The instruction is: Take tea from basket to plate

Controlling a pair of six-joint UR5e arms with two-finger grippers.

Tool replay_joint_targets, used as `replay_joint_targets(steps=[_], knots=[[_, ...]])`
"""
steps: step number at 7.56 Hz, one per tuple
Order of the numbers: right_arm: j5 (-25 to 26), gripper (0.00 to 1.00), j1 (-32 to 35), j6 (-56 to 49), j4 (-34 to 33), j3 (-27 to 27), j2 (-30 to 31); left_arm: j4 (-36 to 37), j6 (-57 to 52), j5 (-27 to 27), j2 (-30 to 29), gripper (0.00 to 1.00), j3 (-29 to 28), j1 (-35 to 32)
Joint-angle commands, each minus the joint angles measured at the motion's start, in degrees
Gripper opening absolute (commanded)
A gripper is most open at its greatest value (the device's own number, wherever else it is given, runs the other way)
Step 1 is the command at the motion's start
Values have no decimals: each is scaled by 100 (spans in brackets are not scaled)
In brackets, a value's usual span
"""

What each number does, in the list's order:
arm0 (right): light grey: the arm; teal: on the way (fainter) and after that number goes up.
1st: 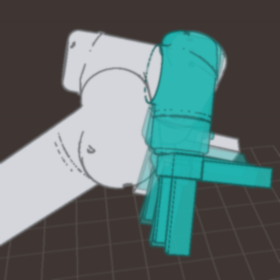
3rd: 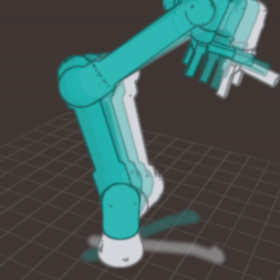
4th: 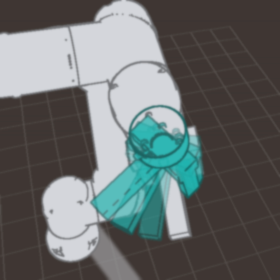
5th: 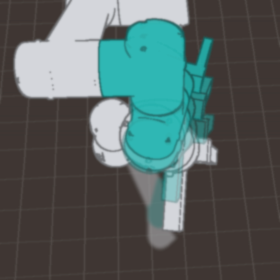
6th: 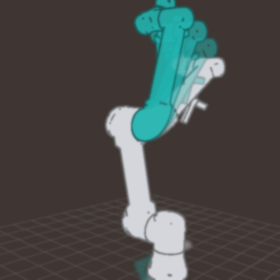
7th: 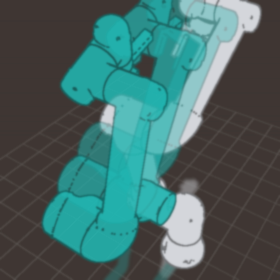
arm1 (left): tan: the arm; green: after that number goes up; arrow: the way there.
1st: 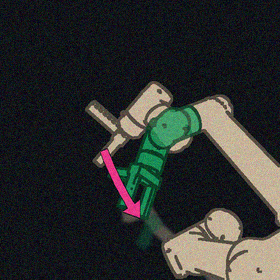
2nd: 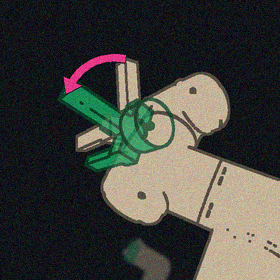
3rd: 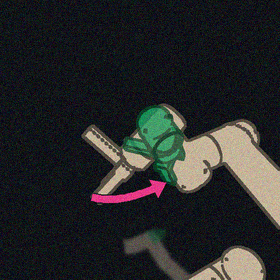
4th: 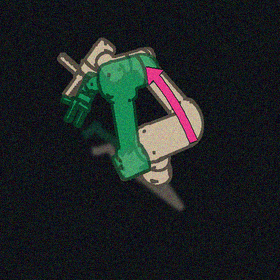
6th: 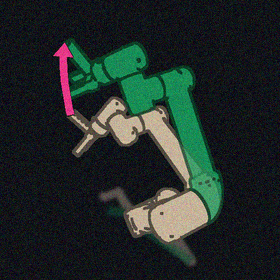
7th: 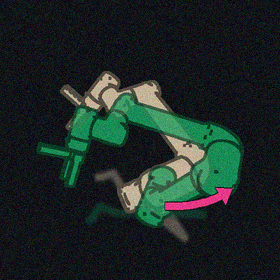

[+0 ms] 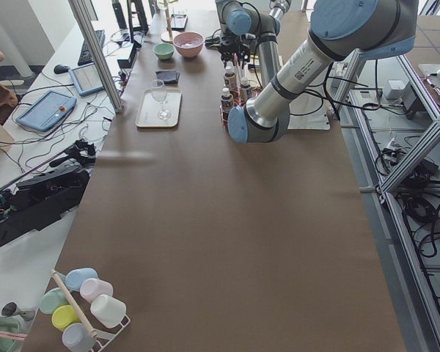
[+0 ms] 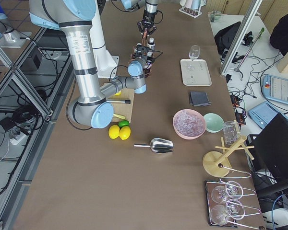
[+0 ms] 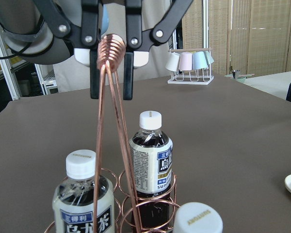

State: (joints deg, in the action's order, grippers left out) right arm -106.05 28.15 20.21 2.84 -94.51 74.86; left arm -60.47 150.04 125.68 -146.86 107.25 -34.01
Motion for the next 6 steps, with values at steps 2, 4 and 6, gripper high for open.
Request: replay_joint_targets(steps=[2,4,6], knots=[[23,91,-29,-114,-81,82,-77,0,-1,0,-9,0,-55,0],[-12,84,137,-105,-204,117,-270,0,-1,0,-9,0,-46,8],[-3,68,147,-96,-205,152,-279,0,-1,0,-9,0,-37,0]])
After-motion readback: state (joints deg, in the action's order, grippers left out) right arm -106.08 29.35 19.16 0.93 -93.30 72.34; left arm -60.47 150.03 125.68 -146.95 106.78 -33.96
